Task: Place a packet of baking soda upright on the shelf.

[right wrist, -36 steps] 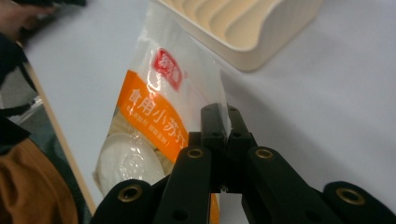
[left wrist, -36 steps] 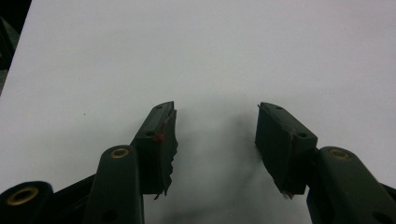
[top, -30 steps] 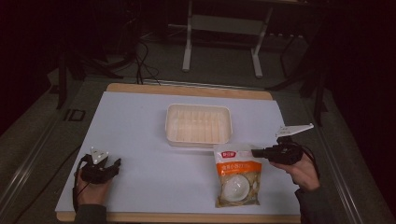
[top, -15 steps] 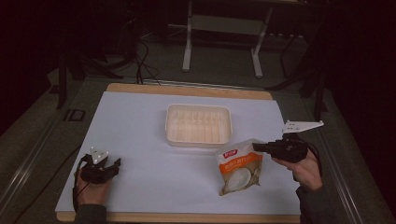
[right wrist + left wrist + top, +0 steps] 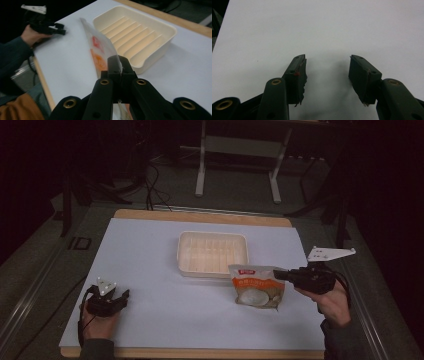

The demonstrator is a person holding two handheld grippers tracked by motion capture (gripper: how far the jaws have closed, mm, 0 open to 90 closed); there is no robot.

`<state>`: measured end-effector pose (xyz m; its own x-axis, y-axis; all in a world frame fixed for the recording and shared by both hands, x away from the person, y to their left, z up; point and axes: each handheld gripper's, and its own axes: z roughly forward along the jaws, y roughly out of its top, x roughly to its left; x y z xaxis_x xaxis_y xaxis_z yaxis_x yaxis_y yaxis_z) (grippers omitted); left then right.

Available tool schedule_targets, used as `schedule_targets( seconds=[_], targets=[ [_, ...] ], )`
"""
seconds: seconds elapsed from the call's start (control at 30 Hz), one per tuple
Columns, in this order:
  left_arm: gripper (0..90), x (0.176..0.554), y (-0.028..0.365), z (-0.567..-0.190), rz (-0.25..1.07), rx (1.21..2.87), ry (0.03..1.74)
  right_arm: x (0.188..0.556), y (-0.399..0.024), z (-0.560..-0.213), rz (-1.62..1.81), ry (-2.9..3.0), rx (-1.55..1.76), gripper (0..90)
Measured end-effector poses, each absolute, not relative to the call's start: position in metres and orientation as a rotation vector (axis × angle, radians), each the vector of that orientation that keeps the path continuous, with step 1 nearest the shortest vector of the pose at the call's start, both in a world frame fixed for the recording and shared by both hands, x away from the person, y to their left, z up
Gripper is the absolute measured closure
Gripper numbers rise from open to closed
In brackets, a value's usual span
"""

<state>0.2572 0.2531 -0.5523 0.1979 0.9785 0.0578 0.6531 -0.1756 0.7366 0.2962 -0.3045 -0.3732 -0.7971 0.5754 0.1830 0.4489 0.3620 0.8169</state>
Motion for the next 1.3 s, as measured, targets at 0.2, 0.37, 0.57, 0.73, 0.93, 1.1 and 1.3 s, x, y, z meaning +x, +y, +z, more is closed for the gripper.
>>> schedule_targets(
  seconds=[0.2,0.37,0.57,0.73,0.93,1.1,1.3],
  targets=[
    [47.5,0.257,0.253,-0.552,0.734,1.903,1.517,0.294,-0.303,-0.37,1.445,2.471,0.934,90.0],
    [47.5,0.257,0.253,-0.552,0.733,1.902,1.517,0.291,-0.301,-0.366,1.46,2.443,0.936,90.0],
    [47.5,0.257,0.253,-0.552,0.736,1.902,1.518,0.286,-0.303,-0.358,1.485,2.403,0.93,90.0],
    [47.5,0.257,0.253,-0.552,0.736,1.902,1.517,0.283,-0.304,-0.353,1.493,2.376,0.928,90.0],
    [47.5,0.257,0.253,-0.552,0.736,1.9,1.517,0.278,-0.301,-0.346,1.501,2.35,0.919,90.0],
    [47.5,0.257,0.253,-0.552,0.737,1.902,1.516,0.276,-0.299,-0.341,1.511,2.324,0.916,90.0],
    [47.5,0.257,0.253,-0.552,0.736,1.901,1.517,0.276,-0.299,-0.335,1.527,2.289,0.93,90.0]
  ],
)
